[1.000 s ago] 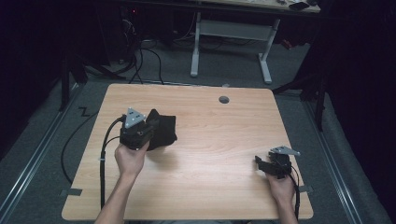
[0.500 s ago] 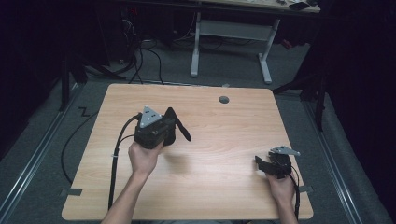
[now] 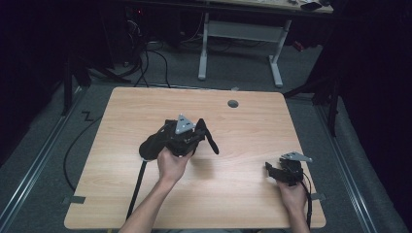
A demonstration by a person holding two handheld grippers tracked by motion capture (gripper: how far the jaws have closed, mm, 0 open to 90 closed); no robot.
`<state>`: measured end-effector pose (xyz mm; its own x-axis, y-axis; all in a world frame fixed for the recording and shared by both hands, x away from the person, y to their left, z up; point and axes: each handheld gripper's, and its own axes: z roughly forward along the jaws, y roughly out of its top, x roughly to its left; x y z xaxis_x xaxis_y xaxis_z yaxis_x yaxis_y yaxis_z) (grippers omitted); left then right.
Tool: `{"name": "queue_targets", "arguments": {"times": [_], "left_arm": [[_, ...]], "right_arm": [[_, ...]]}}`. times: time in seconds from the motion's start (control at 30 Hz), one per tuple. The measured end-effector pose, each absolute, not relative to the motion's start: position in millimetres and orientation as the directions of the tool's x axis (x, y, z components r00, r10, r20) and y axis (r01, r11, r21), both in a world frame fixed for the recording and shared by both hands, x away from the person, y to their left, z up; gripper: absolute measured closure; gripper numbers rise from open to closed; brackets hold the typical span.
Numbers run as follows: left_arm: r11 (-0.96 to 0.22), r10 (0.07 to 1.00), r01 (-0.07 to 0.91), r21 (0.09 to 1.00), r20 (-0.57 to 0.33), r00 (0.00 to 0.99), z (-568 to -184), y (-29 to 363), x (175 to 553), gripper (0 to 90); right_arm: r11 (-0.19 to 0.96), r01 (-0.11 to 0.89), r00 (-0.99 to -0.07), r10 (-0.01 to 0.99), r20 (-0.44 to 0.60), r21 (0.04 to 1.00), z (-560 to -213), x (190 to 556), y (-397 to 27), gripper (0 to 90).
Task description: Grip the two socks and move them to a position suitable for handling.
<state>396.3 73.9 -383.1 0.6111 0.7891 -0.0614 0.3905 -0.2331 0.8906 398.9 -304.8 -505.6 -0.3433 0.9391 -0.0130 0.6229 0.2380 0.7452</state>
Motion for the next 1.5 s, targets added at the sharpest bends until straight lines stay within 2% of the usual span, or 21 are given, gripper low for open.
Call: {"name": "queue_targets", "arguments": {"times": [0.23, 0.57, 0.83, 0.9, 0.93, 0.97, 1.0, 1.03, 1.07, 1.17, 1.33, 1.5], "left_arm": [[-0.250, 0.775, 0.451, 0.857, -0.101, 0.624, -415.2, 53.5, 414.3, 86.5], [-0.318, 0.776, 0.491, 0.811, -0.075, 0.626, -446.6, 38.4, 428.2, 85.7], [-0.342, 0.764, 0.517, 0.785, -0.087, 0.639, -461.5, 29.5, 432.4, 79.6], [-0.338, 0.764, 0.535, 0.774, -0.107, 0.637, -467.4, 28.8, 433.7, 77.5], [-0.338, 0.764, 0.535, 0.774, -0.107, 0.637, -467.4, 28.8, 433.7, 75.8], [-0.344, 0.762, 0.543, 0.766, -0.111, 0.639, -471.7, 29.3, 434.2, 74.5], [-0.344, 0.762, 0.543, 0.766, -0.111, 0.639, -471.7, 29.3, 434.2, 72.9], [-0.350, 0.757, 0.544, 0.763, -0.112, 0.644, -473.8, 30.7, 433.6, 71.0], [-0.355, 0.755, 0.540, 0.763, -0.106, 0.647, -473.6, 31.7, 432.8, 69.1], [-0.360, 0.750, 0.513, 0.779, -0.085, 0.655, -468.6, 38.0, 429.7, 63.2], [-0.348, 0.764, 0.487, 0.801, -0.059, 0.642, -457.1, 51.3, 426.4, 58.6], [-0.316, 0.818, 0.489, 0.813, -0.028, 0.574, -449.6, 74.6, 431.3, 56.8]], "right_arm": [[0.240, 0.622, -0.344, 0.939, -0.016, 0.745, -505.7, 398.9, -304.8, 35.6], [0.240, 0.622, -0.344, 0.939, -0.015, 0.745, -505.6, 398.9, -304.7, 35.6], [0.242, 0.621, -0.347, 0.938, -0.015, 0.746, -505.6, 398.9, -304.7, 36.2], [0.243, 0.618, -0.354, 0.935, -0.011, 0.748, -505.5, 398.6, -304.8, 42.1], [0.243, 0.618, -0.354, 0.935, -0.011, 0.748, -505.5, 398.6, -304.8, 42.1], [0.248, 0.610, -0.358, 0.933, -0.017, 0.753, -505.3, 397.7, -304.4, 50.3], [0.248, 0.610, -0.358, 0.933, -0.017, 0.753, -505.3, 397.7, -304.4, 50.3], [0.255, 0.603, -0.369, 0.929, -0.019, 0.756, -505.0, 397.3, -302.7, 59.3], [0.265, 0.601, -0.377, 0.926, -0.025, 0.754, -504.4, 397.6, -301.4, 63.6], [0.276, 0.604, -0.404, 0.915, -0.011, 0.748, -499.6, 398.2, -293.6, 70.5], [0.296, 0.556, -0.469, 0.883, 0.000, 0.777, -487.2, 397.2, -272.2, 71.9], [0.330, 0.525, -0.537, 0.844, 0.004, 0.785, -478.1, 407.9, -237.2, 70.5]]}}
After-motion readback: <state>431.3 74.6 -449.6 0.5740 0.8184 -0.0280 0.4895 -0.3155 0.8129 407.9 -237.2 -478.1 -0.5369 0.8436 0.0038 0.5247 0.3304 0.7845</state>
